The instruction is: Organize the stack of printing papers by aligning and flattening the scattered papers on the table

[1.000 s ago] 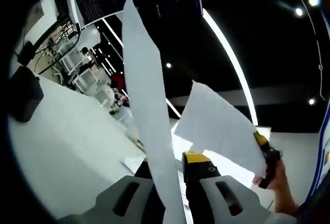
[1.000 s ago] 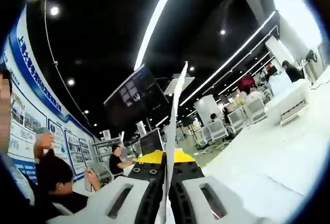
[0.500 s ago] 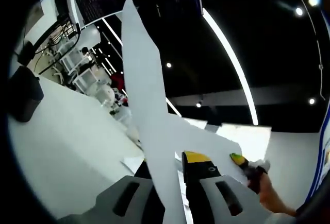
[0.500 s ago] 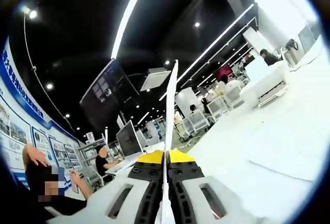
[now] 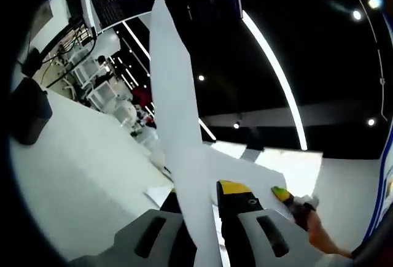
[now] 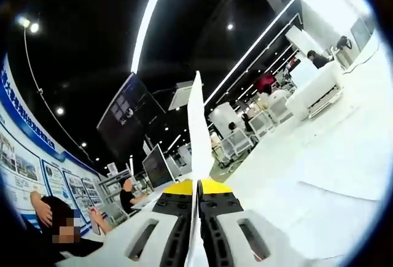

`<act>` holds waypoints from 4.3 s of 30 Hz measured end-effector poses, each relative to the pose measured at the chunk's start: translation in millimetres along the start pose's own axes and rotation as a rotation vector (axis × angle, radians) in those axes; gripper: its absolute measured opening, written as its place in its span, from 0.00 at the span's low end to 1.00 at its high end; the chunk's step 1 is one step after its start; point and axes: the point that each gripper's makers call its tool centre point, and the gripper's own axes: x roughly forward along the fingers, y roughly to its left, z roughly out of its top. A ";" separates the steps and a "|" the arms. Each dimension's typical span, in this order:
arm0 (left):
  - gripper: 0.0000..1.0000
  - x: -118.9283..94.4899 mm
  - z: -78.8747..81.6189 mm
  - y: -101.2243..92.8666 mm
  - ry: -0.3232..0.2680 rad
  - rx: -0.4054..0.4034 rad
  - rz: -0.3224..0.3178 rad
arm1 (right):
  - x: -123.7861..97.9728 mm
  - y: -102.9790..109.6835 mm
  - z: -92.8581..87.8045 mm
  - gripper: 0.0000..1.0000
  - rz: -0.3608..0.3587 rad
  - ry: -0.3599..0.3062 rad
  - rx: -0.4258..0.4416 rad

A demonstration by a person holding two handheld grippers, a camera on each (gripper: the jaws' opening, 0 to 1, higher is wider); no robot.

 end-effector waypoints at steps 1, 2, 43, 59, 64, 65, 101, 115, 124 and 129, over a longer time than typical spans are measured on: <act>0.12 0.1 -0.1 0.0 0.001 0.000 0.000 | 0.4 -0.3 0.2 0.00 0.001 -0.003 0.002; 0.12 0.1 -0.3 -0.1 0.002 0.001 0.000 | 1.1 -0.7 0.7 0.00 0.003 -0.004 0.004; 0.21 2.8 1.4 1.8 -0.002 -0.016 -0.003 | 12.1 -7.9 -14.2 0.00 0.057 -0.011 0.124; 0.22 1.8 1.7 -0.4 -0.006 -0.036 -0.012 | 26.6 11.0 -37.0 0.00 0.094 0.011 0.140; 0.22 1.5 1.2 -0.7 -0.006 -0.033 -0.010 | 32.0 19.0 -45.9 0.00 0.117 0.013 0.142; 0.22 1.6 1.2 -0.8 -0.006 -0.035 -0.010 | 32.6 20.8 -46.8 0.00 0.121 0.010 0.141; 0.27 2.8 5.4 5.2 -0.020 -0.056 -0.006 | 33.0 51.2 -100.6 0.00 0.131 -0.160 0.161; 0.27 3.0 6.7 8.1 -0.021 -0.055 -0.006 | 31.1 55.9 -113.3 0.00 0.100 -0.154 0.124; 0.26 3.0 5.9 7.5 -0.018 -0.052 -0.005 | 27.6 51.4 -115.6 0.00 0.056 -0.173 0.080; 0.25 3.3 7.7 12.4 -0.015 -0.055 -0.002 | 26.6 54.0 -118.5 0.00 0.054 -0.175 0.068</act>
